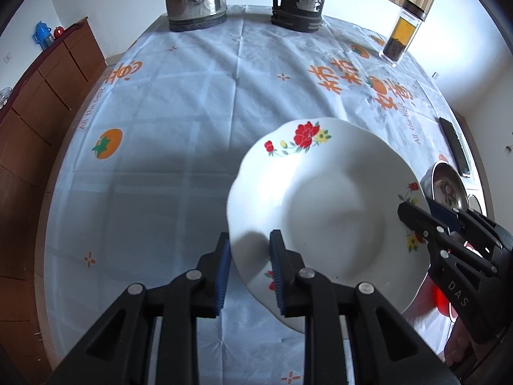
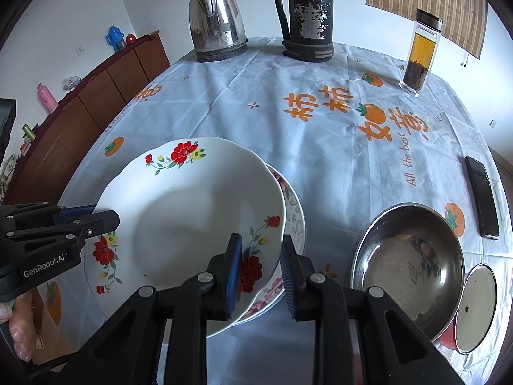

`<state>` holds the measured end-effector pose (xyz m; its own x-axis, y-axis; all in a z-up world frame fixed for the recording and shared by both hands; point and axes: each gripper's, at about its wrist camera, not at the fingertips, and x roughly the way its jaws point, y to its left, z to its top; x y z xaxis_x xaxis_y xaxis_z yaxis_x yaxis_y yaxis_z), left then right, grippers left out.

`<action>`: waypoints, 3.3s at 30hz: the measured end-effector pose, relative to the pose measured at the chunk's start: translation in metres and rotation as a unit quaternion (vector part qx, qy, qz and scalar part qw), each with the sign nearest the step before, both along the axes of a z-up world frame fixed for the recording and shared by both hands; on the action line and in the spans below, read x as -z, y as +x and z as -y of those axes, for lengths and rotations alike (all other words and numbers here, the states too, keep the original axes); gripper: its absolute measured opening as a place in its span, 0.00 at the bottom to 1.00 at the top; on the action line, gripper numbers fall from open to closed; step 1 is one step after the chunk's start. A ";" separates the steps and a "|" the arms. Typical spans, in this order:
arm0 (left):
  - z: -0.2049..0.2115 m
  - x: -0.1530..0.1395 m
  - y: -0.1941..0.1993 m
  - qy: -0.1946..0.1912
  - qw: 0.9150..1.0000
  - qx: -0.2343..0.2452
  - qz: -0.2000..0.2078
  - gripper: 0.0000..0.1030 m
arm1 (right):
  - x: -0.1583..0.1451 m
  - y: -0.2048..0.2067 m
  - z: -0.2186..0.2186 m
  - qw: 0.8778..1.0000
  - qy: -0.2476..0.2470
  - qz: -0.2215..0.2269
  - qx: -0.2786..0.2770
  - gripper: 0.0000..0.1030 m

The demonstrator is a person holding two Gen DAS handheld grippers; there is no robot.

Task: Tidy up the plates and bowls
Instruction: 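Carry the red-flower plate with both grippers over the pink-floral plate stack, then lower the red-flower plate onto the stack with both grippers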

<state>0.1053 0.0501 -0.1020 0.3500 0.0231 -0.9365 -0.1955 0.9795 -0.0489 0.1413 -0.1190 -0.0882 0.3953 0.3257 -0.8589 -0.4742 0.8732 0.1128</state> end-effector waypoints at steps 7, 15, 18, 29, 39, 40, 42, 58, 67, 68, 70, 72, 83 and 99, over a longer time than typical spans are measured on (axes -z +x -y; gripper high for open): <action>0.005 0.002 0.003 0.003 1.000 0.007 0.000 0.21 | 0.002 0.002 0.004 1.000 0.001 -0.003 0.006 0.25; 0.010 0.005 0.008 0.004 1.000 0.016 0.000 0.21 | 0.006 0.007 0.010 1.000 0.002 -0.009 0.016 0.25; 0.012 0.005 0.009 0.005 1.000 0.020 0.001 0.21 | 0.007 0.007 0.013 1.000 0.004 -0.009 0.019 0.25; 0.023 0.007 0.015 0.008 0.999 0.038 0.000 0.21 | 0.011 0.011 0.024 0.999 0.006 -0.013 0.033 0.25; 0.027 0.012 0.018 0.006 0.999 0.045 -0.003 0.21 | 0.014 0.013 0.028 0.999 0.003 -0.016 0.037 0.25; 0.027 0.013 0.019 0.006 0.999 0.046 -0.004 0.21 | 0.015 0.014 0.029 0.999 0.002 -0.017 0.038 0.25; 0.028 0.014 0.020 0.006 0.999 0.047 -0.005 0.21 | 0.017 0.014 0.029 0.999 0.001 -0.018 0.038 0.25; 0.026 0.024 0.027 -0.001 0.999 0.048 -0.010 0.22 | 0.018 0.016 0.028 0.999 -0.006 -0.014 0.035 0.25; 0.024 0.032 0.029 -0.006 0.999 0.051 -0.012 0.22 | 0.023 0.018 0.025 0.999 -0.014 -0.018 0.029 0.24; 0.024 0.032 0.029 -0.006 0.999 0.051 -0.012 0.22 | 0.023 0.018 0.025 0.999 -0.014 -0.018 0.029 0.23; 0.024 0.032 0.028 -0.007 0.999 0.050 -0.012 0.22 | 0.023 0.017 0.025 0.999 -0.014 -0.018 0.029 0.23; 0.023 0.031 0.028 -0.008 0.999 0.049 -0.011 0.22 | 0.023 0.018 0.025 0.999 -0.014 -0.019 0.028 0.23; 0.021 0.025 0.024 -0.003 0.999 0.049 -0.008 0.21 | 0.025 0.018 0.023 0.999 -0.014 -0.026 0.023 0.24; 0.017 0.025 0.023 0.014 0.999 0.047 0.000 0.21 | 0.029 0.014 0.015 0.999 -0.018 -0.028 0.009 0.23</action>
